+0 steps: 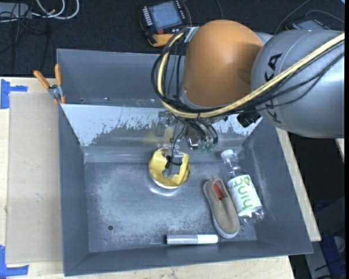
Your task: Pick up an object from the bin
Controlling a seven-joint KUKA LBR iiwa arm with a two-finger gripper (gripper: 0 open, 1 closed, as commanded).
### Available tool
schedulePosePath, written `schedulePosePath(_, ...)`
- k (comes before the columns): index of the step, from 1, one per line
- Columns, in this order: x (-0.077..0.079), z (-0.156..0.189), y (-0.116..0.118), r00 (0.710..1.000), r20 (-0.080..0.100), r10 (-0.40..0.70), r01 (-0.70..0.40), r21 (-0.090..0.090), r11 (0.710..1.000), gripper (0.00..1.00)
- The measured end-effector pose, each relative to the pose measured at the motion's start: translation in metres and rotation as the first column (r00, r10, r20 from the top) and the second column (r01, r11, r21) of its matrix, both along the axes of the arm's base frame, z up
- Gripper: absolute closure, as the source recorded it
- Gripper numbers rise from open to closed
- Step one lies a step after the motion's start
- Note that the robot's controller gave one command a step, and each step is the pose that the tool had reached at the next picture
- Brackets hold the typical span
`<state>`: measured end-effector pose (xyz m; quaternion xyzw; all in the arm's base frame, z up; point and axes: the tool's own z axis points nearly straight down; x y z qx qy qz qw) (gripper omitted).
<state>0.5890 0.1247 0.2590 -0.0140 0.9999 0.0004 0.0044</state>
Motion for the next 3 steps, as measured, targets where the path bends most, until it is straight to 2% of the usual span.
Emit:
schedulePosePath(1, -0.005, 0.113, 0.032, 0.874, 0.002, -0.485, 0.485, 0.007, 0.874, 0.00)
schedulePosePath(2, 0.032, 0.057, 0.052, 0.942, 0.000, -0.337, 0.337, 0.003, 0.942, 0.00)
schedulePosePath(3, 0.006, -0.052, 0.104, 0.935, -0.008, -0.355, 0.355, -0.002, 0.935, 0.00)
